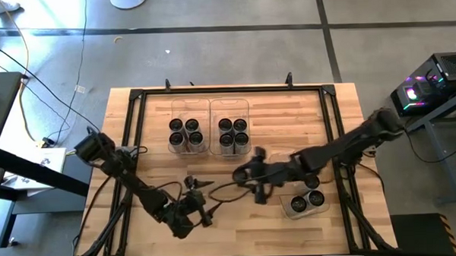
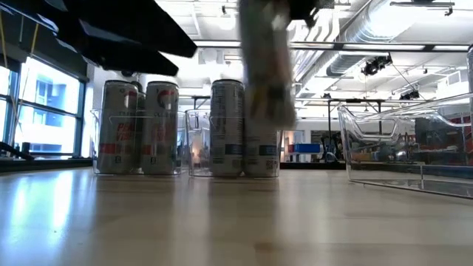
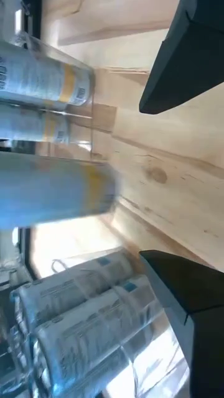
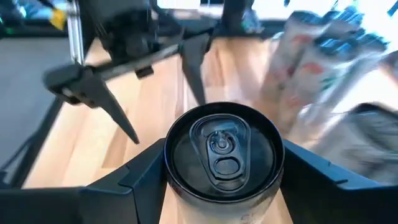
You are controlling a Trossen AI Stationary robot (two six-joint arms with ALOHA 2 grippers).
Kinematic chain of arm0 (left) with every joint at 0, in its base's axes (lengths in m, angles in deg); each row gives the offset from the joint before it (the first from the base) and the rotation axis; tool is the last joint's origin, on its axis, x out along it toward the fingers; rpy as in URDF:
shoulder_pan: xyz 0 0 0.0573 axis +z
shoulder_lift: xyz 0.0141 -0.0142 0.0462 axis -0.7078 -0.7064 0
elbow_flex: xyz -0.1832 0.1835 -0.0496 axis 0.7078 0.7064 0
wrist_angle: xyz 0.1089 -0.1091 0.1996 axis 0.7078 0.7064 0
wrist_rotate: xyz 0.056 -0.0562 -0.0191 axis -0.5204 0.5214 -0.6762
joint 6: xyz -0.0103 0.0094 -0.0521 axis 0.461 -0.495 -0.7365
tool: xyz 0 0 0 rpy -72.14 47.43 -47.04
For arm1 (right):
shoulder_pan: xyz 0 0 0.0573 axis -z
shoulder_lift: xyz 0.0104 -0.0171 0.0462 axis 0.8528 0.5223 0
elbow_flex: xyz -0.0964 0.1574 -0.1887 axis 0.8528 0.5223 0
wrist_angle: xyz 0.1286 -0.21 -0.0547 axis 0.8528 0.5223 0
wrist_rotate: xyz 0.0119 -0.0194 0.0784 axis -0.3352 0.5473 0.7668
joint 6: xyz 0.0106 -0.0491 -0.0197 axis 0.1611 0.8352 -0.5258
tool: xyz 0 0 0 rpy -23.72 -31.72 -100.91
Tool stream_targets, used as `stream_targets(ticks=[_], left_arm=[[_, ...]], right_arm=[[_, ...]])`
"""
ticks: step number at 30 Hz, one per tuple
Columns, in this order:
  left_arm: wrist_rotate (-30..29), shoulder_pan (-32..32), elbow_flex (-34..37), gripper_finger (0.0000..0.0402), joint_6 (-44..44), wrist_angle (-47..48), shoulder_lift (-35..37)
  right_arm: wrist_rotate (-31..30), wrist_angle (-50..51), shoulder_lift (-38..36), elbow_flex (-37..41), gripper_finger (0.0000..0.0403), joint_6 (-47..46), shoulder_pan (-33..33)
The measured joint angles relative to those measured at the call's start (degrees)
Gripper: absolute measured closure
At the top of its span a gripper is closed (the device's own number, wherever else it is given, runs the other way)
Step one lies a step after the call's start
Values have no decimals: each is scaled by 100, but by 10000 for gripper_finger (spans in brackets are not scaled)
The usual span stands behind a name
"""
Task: Sort soda cans
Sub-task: Put the white-yellow soda can into the bottom transparent bin
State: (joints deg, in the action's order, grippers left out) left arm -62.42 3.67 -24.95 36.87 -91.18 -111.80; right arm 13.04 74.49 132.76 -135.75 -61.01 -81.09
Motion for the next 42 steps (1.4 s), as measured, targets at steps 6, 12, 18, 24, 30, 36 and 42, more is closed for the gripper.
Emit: stream_targets(ticks=[6, 12, 18, 24, 30, 36, 42], left_arm=[[-165, -97, -2, 30, -107, 100, 4], [-209, -86, -2, 30, -111, 101, 4], [-245, 91, -2, 30, -172, 95, 4], [-223, 289, -2, 30, -200, 88, 4], [74, 443, -2, 30, -199, 72, 4], [208, 555, -2, 30, -200, 47, 4], [255, 581, -2, 30, -200, -4, 4]], right_arm=[[-1264, 1419, -1347, -7, 165, -496, -809], [-2942, 3894, -2238, -7, 165, -2830, -2195], [-3338, 5146, -2203, 170, 165, -4791, -2975], [-3177, 3911, -2186, 1161, 165, -4665, -3043], [-2702, 2497, -2188, 1938, 165, -4211, -2837], [-2282, 1391, -2201, 2491, 165, -3784, -2561], [-2139, 1401, -2208, 2514, 155, -3688, -2532]])
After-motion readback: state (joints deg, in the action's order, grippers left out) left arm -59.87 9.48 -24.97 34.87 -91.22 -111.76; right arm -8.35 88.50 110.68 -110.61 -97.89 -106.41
